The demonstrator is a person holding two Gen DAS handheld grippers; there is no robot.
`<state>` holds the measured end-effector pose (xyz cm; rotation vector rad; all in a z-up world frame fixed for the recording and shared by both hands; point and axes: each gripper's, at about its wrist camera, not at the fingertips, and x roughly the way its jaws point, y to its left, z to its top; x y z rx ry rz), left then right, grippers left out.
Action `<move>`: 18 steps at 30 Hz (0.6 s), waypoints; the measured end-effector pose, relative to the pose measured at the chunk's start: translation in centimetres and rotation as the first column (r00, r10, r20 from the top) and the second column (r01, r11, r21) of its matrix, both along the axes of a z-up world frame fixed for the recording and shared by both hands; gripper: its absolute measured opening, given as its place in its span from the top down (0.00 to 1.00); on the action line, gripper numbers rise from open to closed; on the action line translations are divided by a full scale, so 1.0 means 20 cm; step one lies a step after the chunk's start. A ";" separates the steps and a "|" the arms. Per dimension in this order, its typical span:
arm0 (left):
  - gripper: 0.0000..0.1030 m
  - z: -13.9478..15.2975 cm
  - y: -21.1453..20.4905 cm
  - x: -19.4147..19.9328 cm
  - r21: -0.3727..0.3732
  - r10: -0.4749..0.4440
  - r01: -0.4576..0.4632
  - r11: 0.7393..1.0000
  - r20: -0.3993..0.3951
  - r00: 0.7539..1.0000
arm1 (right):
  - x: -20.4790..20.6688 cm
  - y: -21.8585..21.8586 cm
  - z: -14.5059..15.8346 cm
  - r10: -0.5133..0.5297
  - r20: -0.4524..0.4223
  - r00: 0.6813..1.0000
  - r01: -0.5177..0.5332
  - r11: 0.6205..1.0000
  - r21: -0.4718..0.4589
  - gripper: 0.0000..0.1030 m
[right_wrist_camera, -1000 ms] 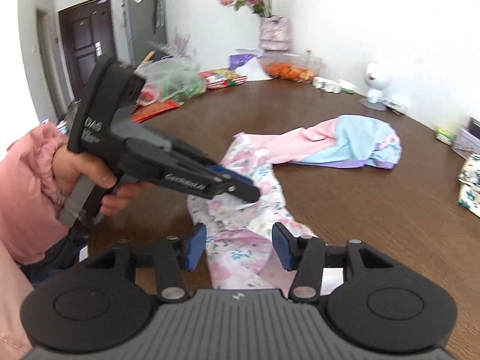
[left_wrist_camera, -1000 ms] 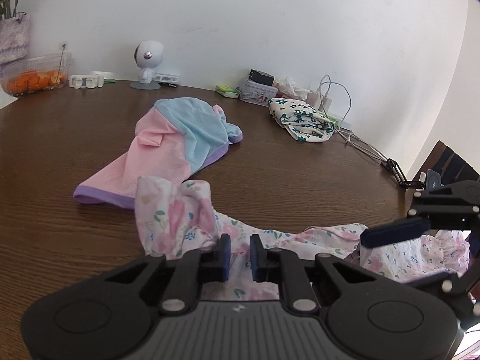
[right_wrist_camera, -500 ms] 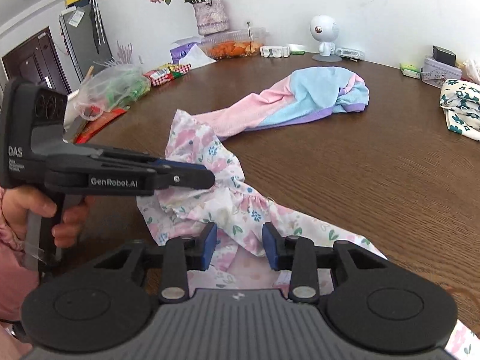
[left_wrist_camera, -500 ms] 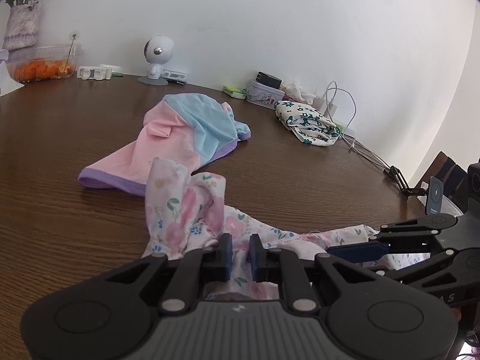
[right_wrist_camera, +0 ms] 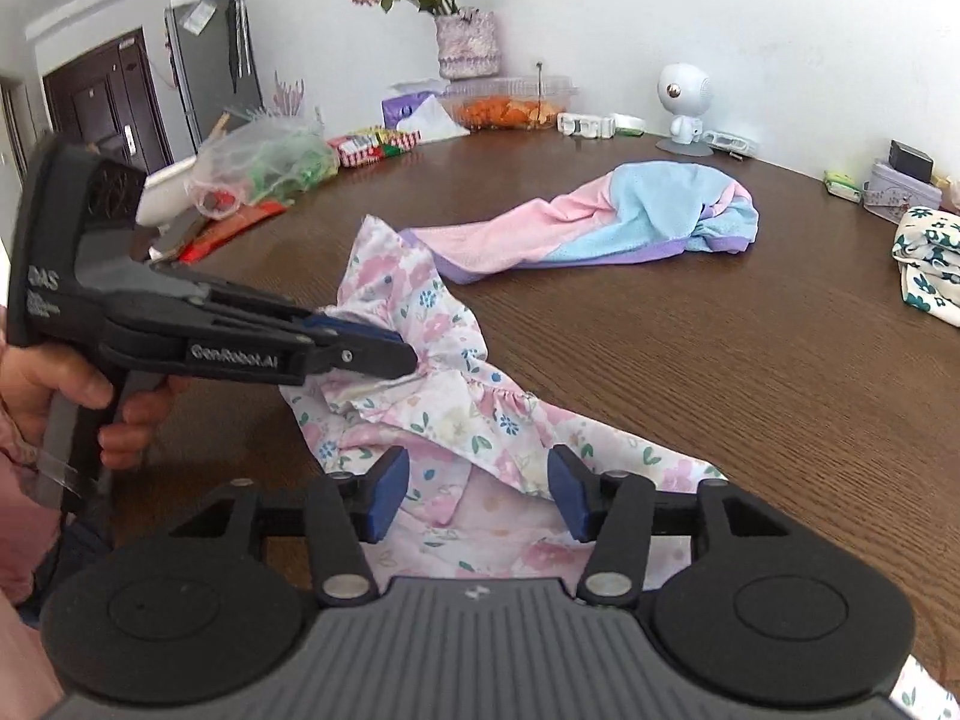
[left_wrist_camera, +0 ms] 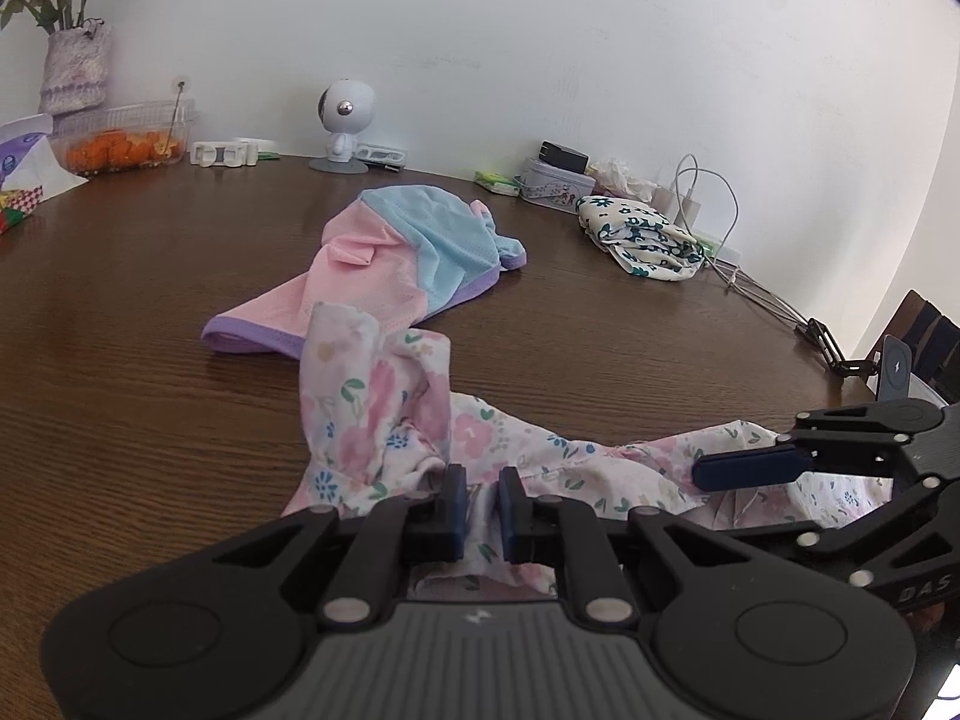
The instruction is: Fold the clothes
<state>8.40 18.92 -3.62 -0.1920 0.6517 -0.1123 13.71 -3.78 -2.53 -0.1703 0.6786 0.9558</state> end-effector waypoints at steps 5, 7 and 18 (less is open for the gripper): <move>0.89 0.00 0.00 -0.04 0.006 0.019 -0.019 1.000 -0.002 1.000 | -0.14 -0.32 0.15 -0.177 0.065 0.982 0.175 0.984 0.038 0.38; 0.89 0.01 0.00 -0.05 0.009 0.025 -0.025 1.000 -0.005 1.000 | -0.19 -0.46 0.13 -0.297 0.081 0.951 0.299 0.954 -0.012 0.38; 0.89 0.02 -0.04 -0.10 0.062 0.053 -0.051 0.997 -0.024 0.998 | -0.36 -1.03 -0.09 -0.580 0.069 0.811 0.584 0.808 -0.077 0.40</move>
